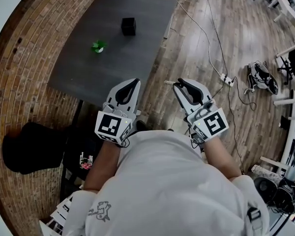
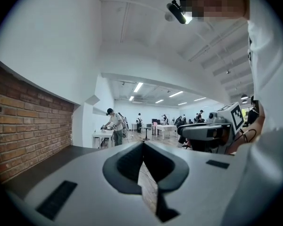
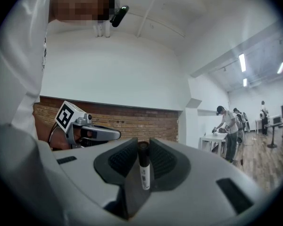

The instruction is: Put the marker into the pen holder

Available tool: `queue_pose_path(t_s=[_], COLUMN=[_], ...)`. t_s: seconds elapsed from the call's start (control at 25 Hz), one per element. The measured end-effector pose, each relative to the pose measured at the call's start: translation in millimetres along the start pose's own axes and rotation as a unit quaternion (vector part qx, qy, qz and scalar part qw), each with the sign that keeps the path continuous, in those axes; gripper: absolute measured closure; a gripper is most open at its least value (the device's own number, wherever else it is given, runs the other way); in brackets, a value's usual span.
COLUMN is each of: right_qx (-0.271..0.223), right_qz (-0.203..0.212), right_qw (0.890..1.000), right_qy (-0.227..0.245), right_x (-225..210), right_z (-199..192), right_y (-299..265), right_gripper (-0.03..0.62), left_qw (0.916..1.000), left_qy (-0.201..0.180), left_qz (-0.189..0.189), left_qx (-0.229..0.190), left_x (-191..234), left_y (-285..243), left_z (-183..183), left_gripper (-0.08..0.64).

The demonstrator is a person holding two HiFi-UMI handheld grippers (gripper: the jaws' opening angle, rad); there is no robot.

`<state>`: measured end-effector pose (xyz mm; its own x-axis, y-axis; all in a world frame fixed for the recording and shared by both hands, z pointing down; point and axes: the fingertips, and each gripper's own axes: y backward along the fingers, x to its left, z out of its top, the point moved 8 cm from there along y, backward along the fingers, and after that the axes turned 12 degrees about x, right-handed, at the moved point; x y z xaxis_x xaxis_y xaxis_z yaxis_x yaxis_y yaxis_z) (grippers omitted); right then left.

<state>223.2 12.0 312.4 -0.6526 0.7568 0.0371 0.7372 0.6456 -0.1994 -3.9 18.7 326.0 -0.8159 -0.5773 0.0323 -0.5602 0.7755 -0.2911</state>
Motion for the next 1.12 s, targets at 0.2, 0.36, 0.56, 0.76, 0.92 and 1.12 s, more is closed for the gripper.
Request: queue_pose_path(t_s=[0.2, 0.36, 0.56, 0.76, 0.92, 1.12], right_qx=[0.003, 0.007, 0.008, 0.013, 0.019, 0.023], right_qz=[0.005, 0.016, 0.031, 0.043, 0.050, 0.062], right_qw=[1.000, 1.000, 0.999, 0.999, 0.998, 0.997], right_qy=[0.005, 0.011, 0.012, 0.026, 0.025, 0.028], right_x=[20.9, 41.3, 64.3, 72.3, 72.0, 61.9], right_z=[13.7, 19.8, 26.2, 29.9, 27.6, 22.7], right_y=[-47.5, -80.7, -115.8, -136.3, -149.3, -165.7], right_gripper=[0.509, 0.509, 0.509, 0.509, 0.509, 0.508], left_qw=[1.0000, 0.9999, 0.9998, 0.9994, 0.9994, 0.9992], left_qy=[0.006, 0.008, 0.011, 0.013, 0.016, 0.019], left_qz=[-0.004, -0.003, 0.005, 0.017, 0.023, 0.034], left_qx=[-0.001, -0.006, -0.015, -0.026, -0.021, -0.010], left_x=[45.8, 75.2, 105.9, 119.7, 127.6, 137.4], left_y=[14.3, 30.3, 49.7, 60.9, 62.1, 56.6], left_z=[-3.1, -7.9, -15.7, -16.0, -22.8, -25.8], left_gripper=[0.549, 0.549, 0.549, 0.549, 0.549, 0.549])
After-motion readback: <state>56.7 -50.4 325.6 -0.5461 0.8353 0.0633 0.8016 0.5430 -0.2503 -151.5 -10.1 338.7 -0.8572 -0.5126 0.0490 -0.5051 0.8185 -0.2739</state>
